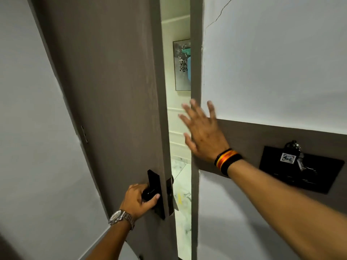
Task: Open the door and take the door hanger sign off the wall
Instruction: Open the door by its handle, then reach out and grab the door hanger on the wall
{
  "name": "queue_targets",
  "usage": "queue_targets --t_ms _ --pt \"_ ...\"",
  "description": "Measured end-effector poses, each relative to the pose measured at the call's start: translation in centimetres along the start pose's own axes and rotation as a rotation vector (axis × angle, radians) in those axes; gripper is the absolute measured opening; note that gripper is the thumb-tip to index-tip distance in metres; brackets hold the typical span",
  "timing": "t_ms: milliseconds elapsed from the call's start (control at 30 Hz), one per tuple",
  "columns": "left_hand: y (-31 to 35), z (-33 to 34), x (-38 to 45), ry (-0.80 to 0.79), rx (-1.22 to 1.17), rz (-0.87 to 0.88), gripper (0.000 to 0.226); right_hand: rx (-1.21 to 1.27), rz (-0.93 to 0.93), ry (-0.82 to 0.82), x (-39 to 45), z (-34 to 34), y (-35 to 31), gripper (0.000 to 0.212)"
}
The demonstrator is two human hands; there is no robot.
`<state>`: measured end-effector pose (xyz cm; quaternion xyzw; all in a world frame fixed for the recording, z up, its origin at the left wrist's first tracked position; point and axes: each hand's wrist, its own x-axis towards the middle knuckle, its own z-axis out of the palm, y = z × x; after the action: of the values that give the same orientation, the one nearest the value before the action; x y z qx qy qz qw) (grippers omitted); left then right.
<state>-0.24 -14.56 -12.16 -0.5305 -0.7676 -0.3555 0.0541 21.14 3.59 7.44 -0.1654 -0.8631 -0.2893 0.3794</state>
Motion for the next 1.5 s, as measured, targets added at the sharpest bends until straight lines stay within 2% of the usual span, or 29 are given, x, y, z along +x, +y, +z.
queue_targets --t_ms 67,133,200,267,333,433,533,633,700,800,967,1033,1067,1133,1333,1433,1500 --pt "-0.5 -1.3 -1.2 -0.008 0.022 -0.009 0.059 0.112 -0.06 -0.08 -2.5 1.4 -2.6 0.062" --pt "-0.9 -2.5 -2.4 -0.005 0.057 -0.018 0.076 0.305 -0.055 -0.192 -4.7 3.1 -5.3 0.054" --pt "-0.7 -3.9 -3.7 -0.017 0.076 -0.015 0.096 0.491 -0.003 -0.424 -6.9 4.2 -8.0 0.048" --pt "-0.7 -5.2 -4.8 -0.047 0.104 -0.049 0.096 0.579 0.021 -0.648 -8.9 4.9 -10.9 0.049" --pt "-1.4 -6.2 -5.7 -0.091 0.127 -0.08 0.093 0.582 -0.006 -0.749 -10.8 5.8 -13.9 0.05" --pt "-2.9 -7.5 -6.9 -0.119 0.145 -0.101 0.088 0.576 -0.013 -0.763 -12.2 6.6 -18.1 0.044" --pt "-4.0 -8.8 -7.8 -0.138 0.143 -0.073 0.079 0.565 -0.008 -0.766 -11.9 5.8 -20.9 0.03" --pt "-4.6 -10.1 -8.7 -0.132 0.132 -0.055 0.081 0.604 0.011 -0.723 -11.6 5.0 -22.5 0.022" --pt "-4.9 -10.6 -9.2 -0.119 0.121 -0.046 0.084 0.583 0.025 -0.711 -11.6 4.0 -23.3 0.006" --pt "-5.4 -11.1 -9.9 -0.095 0.091 -0.031 0.084 0.663 0.078 -0.674 -12.0 3.9 -25.3 0.025" --pt "-5.9 -12.5 -10.5 -0.108 0.081 0.002 0.063 0.73 0.219 -0.572 -12.7 4.0 -26.8 0.028" --pt "-5.7 -12.8 -10.6 -0.107 0.069 0.006 0.06 0.724 0.311 -0.544 -12.5 4.5 -25.9 0.016" --pt "-5.8 -13.0 -10.7 -0.107 0.061 -0.003 0.061 0.715 0.354 -0.55 -12.1 5.0 -25.6 0.015" --pt "-5.9 -12.9 -10.9 -0.106 0.049 -0.012 0.063 0.738 0.388 -0.614 -10.8 6.3 -24.7 0.027" --pt "-6.5 -12.4 -10.6 -0.092 -0.018 0.012 0.065 0.771 0.471 -0.663 -5.0 9.4 -24.7 0.029" --pt "-6.9 -11.7 -10.1 -0.1 -0.035 0.025 0.07 0.814 0.496 -0.711 -2.1 10.9 -25.2 0.038" --pt "-7.3 -11.3 -9.8 -0.115 -0.038 0.033 0.074 0.792 0.526 -0.724 -0.8 11.4 -25.0 0.034"
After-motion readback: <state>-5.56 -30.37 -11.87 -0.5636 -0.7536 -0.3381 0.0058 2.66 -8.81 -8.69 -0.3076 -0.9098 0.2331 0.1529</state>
